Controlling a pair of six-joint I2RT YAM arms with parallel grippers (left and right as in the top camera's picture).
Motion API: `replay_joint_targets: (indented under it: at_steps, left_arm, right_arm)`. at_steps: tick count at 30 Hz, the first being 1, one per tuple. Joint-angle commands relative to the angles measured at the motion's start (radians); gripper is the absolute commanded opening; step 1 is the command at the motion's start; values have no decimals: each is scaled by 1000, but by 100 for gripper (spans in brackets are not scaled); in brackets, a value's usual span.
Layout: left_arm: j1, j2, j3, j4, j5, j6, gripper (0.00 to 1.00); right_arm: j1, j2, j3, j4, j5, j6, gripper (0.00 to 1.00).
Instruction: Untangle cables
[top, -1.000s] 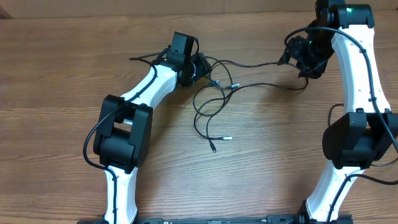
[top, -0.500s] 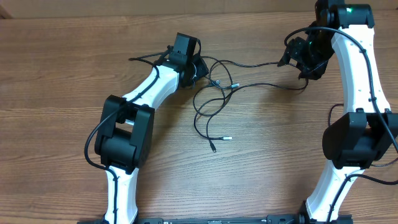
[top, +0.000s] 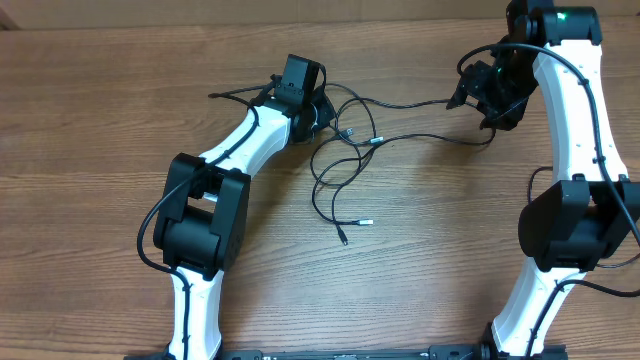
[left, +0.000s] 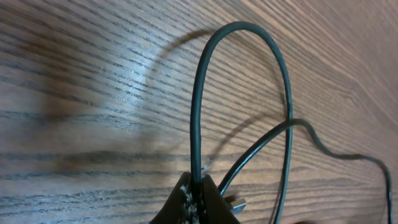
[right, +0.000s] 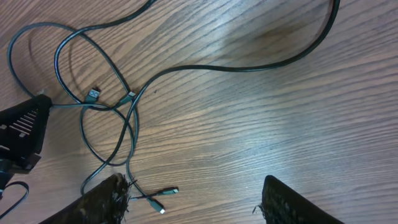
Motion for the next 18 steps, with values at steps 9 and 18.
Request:
replay_joint_targets:
  at_steps: [9, 18]
  left_arm:
    - [54, -295, -2, -132, 49, 339, 4]
    - [152, -565, -2, -290, 180, 375, 4]
  right_arm:
    - [3, -10, -8, -2, 1, 5, 68]
    - [21, -10, -55, 9, 0, 6, 70]
